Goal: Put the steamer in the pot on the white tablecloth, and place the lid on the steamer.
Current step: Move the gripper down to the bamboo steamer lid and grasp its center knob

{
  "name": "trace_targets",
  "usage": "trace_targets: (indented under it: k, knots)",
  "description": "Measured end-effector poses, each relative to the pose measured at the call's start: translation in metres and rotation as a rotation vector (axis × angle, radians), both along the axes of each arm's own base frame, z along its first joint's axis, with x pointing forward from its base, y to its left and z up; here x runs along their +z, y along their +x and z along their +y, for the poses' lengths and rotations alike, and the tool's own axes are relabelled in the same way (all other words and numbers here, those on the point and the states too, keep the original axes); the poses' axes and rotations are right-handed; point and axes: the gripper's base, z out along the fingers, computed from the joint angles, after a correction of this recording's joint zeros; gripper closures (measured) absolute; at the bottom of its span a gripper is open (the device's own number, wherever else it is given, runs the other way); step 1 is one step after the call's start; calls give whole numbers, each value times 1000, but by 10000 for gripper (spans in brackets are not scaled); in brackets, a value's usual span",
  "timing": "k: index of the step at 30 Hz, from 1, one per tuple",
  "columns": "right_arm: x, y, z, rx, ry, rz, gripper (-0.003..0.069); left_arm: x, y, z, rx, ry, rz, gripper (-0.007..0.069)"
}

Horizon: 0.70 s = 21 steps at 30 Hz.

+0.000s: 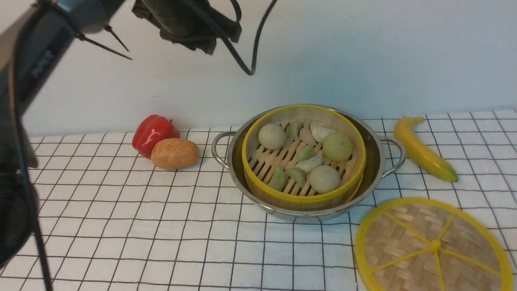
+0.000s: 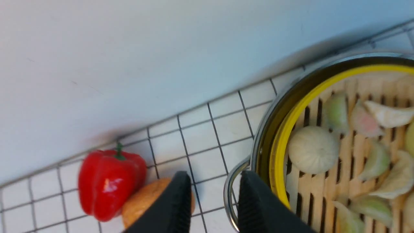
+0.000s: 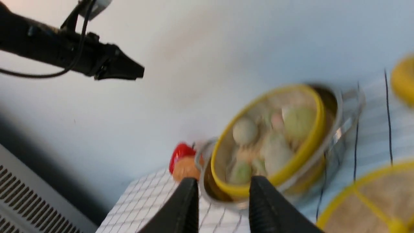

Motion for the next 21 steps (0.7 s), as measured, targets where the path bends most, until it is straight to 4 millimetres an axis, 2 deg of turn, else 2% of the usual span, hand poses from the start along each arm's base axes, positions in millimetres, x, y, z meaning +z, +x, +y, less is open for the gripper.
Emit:
trace_targets:
  k: [1, 2, 4, 5, 7, 10, 11, 14, 17, 19, 21]
  knots:
    - [9, 1, 0, -4, -18, -14, 417, 19, -12, 4, -3, -14, -40, 459]
    - [12, 2, 0, -5, -23, -15, 417, 25, -16, 5, -5, -18, -53, 464]
    - [28, 9, -1, -5, -49, -10, 417, 50, -33, 11, -13, -35, -109, 489]
    - [41, 18, 0, 4, -80, 12, 417, 72, -51, 18, -21, -47, -163, 507]
    - [47, 23, 0, 11, -101, 26, 417, 86, -63, 22, -24, -55, -196, 517]
    - [68, 56, 3, 76, -239, 137, 417, 132, -109, 38, -49, -72, -322, 538]
    - [74, 63, 3, 87, -265, 148, 417, 138, -117, 41, -55, -70, -343, 540]
    - [81, 101, 4, 167, -377, 285, 417, 172, -164, 58, -69, -85, -456, 540]
    - [81, 122, 5, 217, -418, 360, 417, 185, -190, 67, -72, -94, -501, 540]
    - [72, 143, 5, 268, -441, 458, 417, 189, -214, 76, -71, -98, -520, 540]
    - [58, 156, 5, 300, -468, 532, 417, 181, -226, 81, -66, -78, -496, 540]
